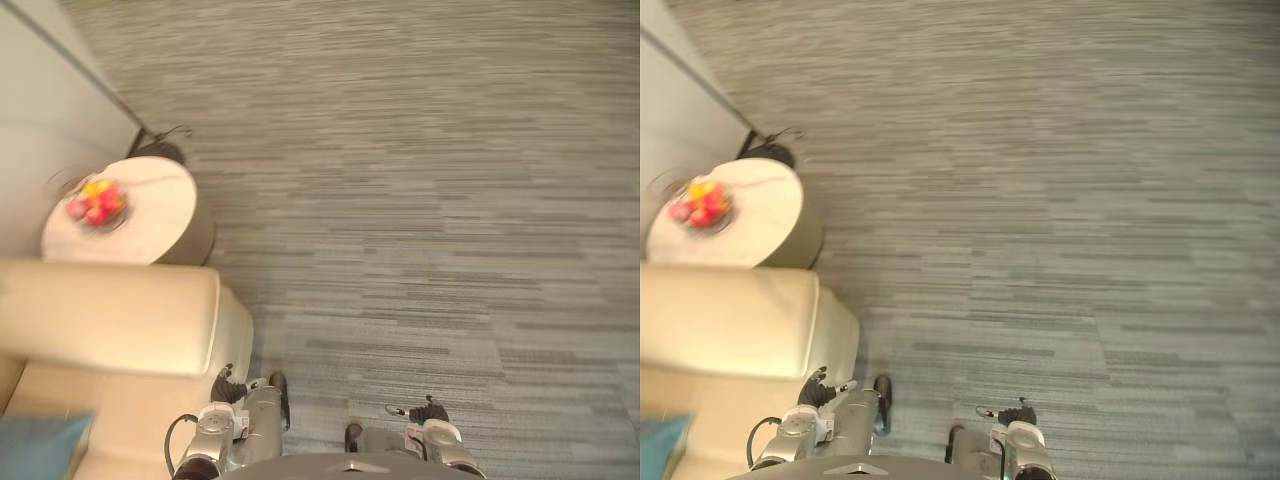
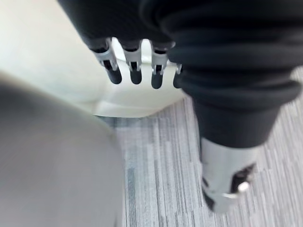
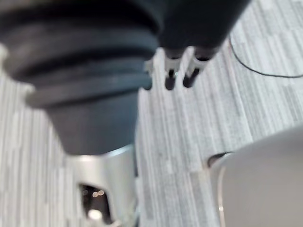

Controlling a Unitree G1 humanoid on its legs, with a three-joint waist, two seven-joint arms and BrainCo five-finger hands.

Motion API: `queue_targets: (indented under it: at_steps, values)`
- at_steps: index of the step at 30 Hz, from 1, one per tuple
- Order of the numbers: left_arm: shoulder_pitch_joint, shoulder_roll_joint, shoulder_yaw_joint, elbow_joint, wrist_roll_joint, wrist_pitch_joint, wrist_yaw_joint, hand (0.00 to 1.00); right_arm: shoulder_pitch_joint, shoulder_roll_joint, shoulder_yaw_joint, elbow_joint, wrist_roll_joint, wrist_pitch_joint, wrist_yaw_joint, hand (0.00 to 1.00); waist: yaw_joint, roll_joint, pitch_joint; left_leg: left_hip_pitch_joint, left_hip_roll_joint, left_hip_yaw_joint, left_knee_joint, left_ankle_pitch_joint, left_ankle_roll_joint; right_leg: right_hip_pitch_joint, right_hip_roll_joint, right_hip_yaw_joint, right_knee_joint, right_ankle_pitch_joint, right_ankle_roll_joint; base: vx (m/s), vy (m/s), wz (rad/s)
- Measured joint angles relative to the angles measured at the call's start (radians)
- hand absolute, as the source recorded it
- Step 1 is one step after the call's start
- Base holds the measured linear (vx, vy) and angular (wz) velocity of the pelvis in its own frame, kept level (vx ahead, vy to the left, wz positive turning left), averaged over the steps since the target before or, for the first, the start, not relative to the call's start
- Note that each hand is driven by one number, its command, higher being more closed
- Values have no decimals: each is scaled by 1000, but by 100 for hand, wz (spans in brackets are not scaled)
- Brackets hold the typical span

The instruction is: Pick up cushions and gather them together orderly.

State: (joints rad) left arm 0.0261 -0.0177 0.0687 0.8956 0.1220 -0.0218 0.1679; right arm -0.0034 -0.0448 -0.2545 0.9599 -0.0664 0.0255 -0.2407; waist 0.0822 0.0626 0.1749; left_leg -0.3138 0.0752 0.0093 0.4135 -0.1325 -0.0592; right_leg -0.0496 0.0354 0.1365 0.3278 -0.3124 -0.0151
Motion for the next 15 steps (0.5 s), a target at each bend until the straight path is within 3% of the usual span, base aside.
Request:
queue_targets:
  at_steps: [3,4,5,6,7,8,9,11,12,13,14,15]
  values:
    - [-6,33,-3,2,-3,3,0,0,17,38,-30,-1,2,0,-2,0,-4,-61,-15,19,-3,120,58,-94,47,-14,-52,23,19,18,49,435,329,-102]
    - [-8,37,-4,8,-3,3,0,0,17,40,-34,-1,2,0,-2,0,-2,-64,-17,31,-1,141,61,-109,55,-21,-55,21,39,21,56,378,269,-101]
    - [-8,34,-7,14,-4,6,1,0,10,41,-31,-1,2,0,-1,0,0,-64,-16,69,4,187,58,-129,72,-44,-69,9,98,31,103,321,240,-117]
    - [-3,40,-14,17,-6,10,1,0,-9,42,-20,2,2,0,1,0,0,-56,-11,116,17,243,50,-148,89,-95,-93,-43,213,43,174,358,269,-133]
    - [-1,49,-23,19,-7,13,2,0,-25,43,-18,5,2,0,2,0,0,-50,-8,147,21,272,43,-155,96,-128,-115,-106,275,42,177,308,242,-152]
    - [1,68,-46,22,-9,17,3,0,-50,37,0,10,2,0,2,0,-5,-42,-2,208,27,325,14,-156,95,-170,-181,-296,344,22,136,239,181,-112]
    - [1,74,-50,22,-9,18,3,0,-56,34,8,10,2,0,3,0,-5,-37,0,231,33,349,-1,-156,95,-176,-201,-369,349,15,117,232,138,-124]
    - [1,96,-49,30,-10,19,7,0,-84,32,25,24,2,-2,5,0,-3,-17,11,291,49,408,-39,-156,95,-202,-245,-602,342,15,76,208,76,-101]
    - [-2,110,-49,43,-10,22,9,0,-100,30,26,42,2,-1,7,0,-5,-20,11,319,54,436,-61,-156,95,-223,-257,-741,314,27,47,181,29,-81]
    - [-3,114,-49,46,-10,22,10,0,-100,30,26,41,2,-1,8,0,-4,-20,11,329,51,446,-71,-156,93,-234,-250,-794,279,41,23,242,9,-73]
    - [-5,120,-50,59,-10,22,12,0,-94,30,25,41,2,-1,8,0,-6,-34,11,346,37,459,-83,-156,80,-235,-225,-823,187,88,-29,213,-8,-40]
    - [-4,123,-50,64,-7,23,13,0,-89,30,24,40,2,-2,8,0,-9,-49,11,356,26,457,-83,-159,76,-234,-212,-814,145,121,-49,308,-58,-23]
